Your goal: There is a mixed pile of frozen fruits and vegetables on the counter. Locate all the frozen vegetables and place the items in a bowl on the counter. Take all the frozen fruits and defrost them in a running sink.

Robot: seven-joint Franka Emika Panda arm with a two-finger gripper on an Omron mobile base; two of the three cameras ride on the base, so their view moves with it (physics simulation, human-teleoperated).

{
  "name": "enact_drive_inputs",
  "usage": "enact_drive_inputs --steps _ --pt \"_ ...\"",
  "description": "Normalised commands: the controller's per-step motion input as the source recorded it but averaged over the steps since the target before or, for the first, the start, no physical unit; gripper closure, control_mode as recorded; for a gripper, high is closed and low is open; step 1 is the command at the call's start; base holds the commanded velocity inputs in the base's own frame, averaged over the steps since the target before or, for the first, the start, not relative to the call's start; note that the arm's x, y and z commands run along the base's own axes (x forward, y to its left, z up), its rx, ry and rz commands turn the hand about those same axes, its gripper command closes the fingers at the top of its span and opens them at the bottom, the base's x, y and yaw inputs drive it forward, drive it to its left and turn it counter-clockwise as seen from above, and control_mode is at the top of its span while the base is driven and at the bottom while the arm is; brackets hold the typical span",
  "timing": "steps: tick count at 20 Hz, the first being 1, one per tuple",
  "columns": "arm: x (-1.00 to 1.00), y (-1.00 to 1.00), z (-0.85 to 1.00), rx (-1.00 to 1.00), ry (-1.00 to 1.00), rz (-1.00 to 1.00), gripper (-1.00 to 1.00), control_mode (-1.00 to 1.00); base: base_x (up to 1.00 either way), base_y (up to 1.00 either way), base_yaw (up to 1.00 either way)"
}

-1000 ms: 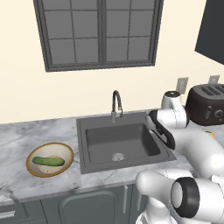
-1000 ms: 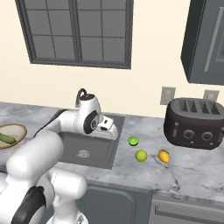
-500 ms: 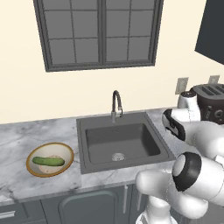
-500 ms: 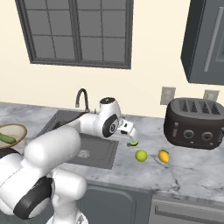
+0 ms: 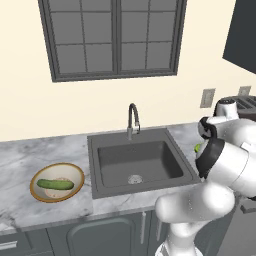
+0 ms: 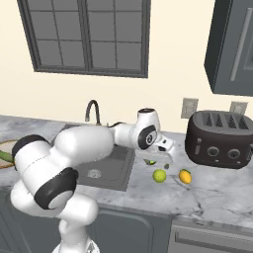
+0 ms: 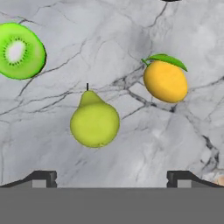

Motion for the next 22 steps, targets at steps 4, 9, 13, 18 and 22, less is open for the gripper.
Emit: enact_drive_inputs --steps 4,9,13,18,22 --pt "0.05 -0.55 -0.05 0.0 0.07 -0.12 -1.0 -1.0 0.0 0.0 0.0" --pt "0.12 -0.32 -0.24 0.0 -0.01 -0.02 -1.0 -1.0 0.0 0.0 0.0" --pt "0.2 -0.36 -0.31 0.0 -0.05 0.0 -1.0 -1.0 0.0 0.0 0.0" --pt "0.27 -0.56 -0.13 0.0 0.0 0.02 -1.0 -1.0 0.0 0.0 0.0" --pt "0.23 -0.29 -0.12 0.0 0.0 0.04 -1.0 -1.0 0.0 0.0 0.0"
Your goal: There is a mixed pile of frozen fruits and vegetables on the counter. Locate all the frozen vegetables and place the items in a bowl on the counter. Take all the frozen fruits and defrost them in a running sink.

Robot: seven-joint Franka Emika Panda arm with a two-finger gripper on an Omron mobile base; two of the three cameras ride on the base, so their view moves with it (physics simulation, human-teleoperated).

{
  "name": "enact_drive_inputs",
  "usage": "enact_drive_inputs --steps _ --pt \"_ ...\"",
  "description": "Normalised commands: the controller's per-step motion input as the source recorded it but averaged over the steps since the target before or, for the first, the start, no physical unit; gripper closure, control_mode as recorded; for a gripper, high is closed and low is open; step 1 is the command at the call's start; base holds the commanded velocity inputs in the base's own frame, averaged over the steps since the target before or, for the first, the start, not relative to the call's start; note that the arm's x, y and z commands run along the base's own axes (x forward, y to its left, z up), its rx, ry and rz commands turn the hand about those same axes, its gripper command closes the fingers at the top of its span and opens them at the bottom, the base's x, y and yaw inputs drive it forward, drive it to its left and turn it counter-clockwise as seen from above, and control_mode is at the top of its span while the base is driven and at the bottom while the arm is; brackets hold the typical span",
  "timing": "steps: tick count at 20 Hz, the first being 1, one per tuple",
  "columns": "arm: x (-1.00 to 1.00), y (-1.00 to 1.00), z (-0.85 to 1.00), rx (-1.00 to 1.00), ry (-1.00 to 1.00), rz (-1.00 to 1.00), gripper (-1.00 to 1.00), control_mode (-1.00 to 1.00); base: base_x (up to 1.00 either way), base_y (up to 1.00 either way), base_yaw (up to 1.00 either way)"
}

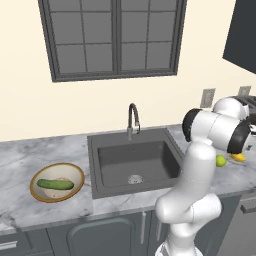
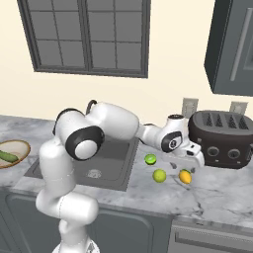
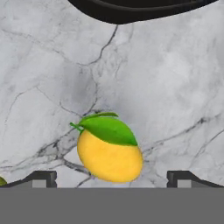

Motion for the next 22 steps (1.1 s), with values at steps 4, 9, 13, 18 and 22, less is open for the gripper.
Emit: enact_drive_inputs --steps 4,9,13,18,22 --pt "0.28 -0.02 -0.26 0.0 -0.02 0.08 -1.0 -1.0 0.0 0.0 0.0" --pt "-0.06 -0.17 -0.29 0.0 0.03 0.03 -1.0 -1.0 0.0 0.0 0.0" --pt "-0.08 -0.12 -0.18 0.0 0.07 0.0 -1.0 -1.0 0.0 0.0 0.0" --pt "0.06 0.07 -0.28 0.04 0.0 0.0 -1.0 -1.0 0.0 0.0 0.0" --pt "-0.1 0.01 -0.38 0.05 0.03 0.0 -1.0 -1.0 0.0 0.0 0.0"
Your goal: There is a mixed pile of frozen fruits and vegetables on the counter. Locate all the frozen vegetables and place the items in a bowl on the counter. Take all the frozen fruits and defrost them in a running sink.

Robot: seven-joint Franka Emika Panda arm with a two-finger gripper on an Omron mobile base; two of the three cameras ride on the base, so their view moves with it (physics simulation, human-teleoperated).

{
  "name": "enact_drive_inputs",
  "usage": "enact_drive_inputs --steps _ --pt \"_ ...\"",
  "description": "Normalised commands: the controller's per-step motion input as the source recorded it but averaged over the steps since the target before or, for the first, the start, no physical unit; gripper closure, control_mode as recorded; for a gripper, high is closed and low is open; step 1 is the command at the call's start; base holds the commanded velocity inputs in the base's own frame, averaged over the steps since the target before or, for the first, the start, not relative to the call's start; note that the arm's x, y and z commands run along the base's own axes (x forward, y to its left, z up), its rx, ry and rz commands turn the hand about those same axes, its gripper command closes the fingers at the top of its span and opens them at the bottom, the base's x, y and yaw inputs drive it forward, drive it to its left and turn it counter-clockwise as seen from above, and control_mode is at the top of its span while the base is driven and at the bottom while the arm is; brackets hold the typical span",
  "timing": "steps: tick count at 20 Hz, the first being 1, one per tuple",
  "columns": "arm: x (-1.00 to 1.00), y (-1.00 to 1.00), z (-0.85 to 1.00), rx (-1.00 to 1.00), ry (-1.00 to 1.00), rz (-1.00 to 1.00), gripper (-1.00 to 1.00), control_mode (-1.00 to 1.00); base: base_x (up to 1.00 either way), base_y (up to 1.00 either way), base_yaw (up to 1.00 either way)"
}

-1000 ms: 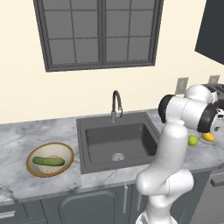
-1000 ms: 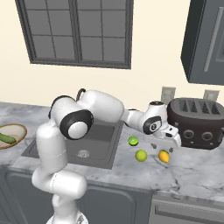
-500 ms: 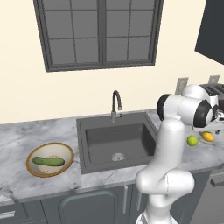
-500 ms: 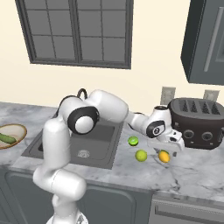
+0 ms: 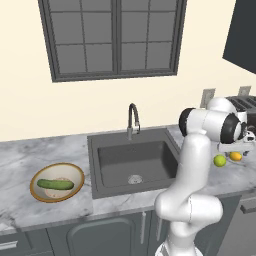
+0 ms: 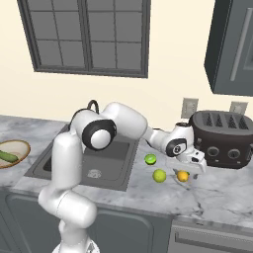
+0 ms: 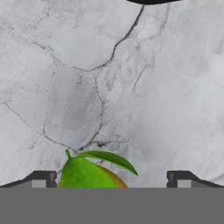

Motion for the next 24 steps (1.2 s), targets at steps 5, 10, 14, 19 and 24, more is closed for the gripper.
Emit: enact_drive_inputs --steps 5,10,14,19,24 --pt "-0.1 0.1 -0.29 0.03 0.02 -0.01 1.0 -1.0 0.0 0.0 0.0" --pt "-0.02 0.37 -0.01 0.0 0.0 -0.03 1.0 -1.0 0.0 0.0 0.0" --pt "-0.04 0.48 0.06 -0.04 0.0 -0.08 1.0 -1.0 0.0 0.0 0.0" --pt "-0.07 0.47 0.33 -0.1 -0.03 -0.05 1.0 -1.0 0.0 0.0 0.0" --pt "0.0 0.4 0.52 -0.08 -0.08 -0.01 1.0 -1.0 0.0 0.0 0.0"
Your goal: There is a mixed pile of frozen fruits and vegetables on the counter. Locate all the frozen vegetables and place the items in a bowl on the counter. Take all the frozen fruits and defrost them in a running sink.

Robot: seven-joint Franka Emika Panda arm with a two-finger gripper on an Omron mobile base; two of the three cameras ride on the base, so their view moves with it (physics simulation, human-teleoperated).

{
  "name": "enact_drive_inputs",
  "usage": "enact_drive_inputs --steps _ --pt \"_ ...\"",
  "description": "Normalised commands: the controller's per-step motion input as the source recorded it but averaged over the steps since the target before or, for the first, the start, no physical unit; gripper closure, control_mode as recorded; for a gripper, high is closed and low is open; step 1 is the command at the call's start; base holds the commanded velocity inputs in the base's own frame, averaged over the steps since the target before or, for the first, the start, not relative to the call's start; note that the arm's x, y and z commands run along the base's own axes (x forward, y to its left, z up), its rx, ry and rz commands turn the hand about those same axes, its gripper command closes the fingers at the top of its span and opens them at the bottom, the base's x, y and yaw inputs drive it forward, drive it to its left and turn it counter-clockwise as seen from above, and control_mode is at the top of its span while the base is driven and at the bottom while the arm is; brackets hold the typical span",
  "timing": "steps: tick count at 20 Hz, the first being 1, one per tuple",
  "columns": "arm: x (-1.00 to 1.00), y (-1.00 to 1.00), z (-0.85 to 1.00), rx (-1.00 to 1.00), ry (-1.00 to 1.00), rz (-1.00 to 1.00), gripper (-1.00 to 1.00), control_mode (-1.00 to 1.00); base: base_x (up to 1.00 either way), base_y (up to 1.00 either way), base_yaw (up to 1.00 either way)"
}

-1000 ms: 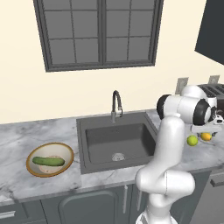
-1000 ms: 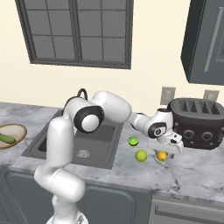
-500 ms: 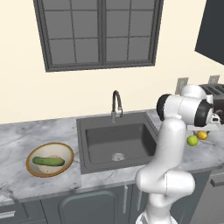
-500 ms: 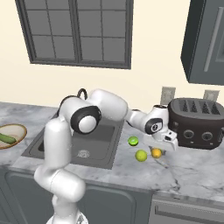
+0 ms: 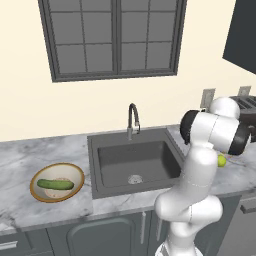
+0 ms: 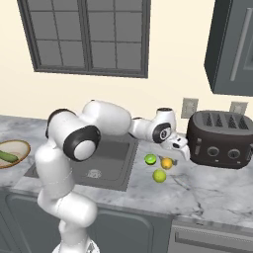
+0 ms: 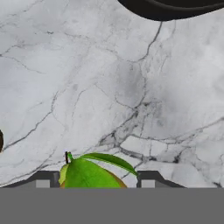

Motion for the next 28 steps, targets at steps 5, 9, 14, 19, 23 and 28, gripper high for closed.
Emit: enact_drive_inputs --steps 5,9,14,19,23,28 --pt "-0.02 0.45 0.66 -0.02 -0.05 -0.01 1.0 -1.0 0.0 0.0 0.0" --pt "-0.07 0.49 0.68 0.0 -0.02 0.0 1.0 -1.0 0.0 0.0 0.0" --pt "-0.2 0.58 0.62 0.04 0.0 0.0 1.0 -1.0 0.0 0.0 0.0" --pt "-0.32 0.78 0.5 0.05 0.0 0.01 1.0 -1.0 0.0 0.0 0.0" --pt "-0.35 0.82 0.38 0.03 0.0 0.02 1.0 -1.0 0.0 0.0 0.0" --pt "-0.25 0.81 0.11 0.0 0.0 0.01 1.0 -1.0 0.0 0.0 0.0"
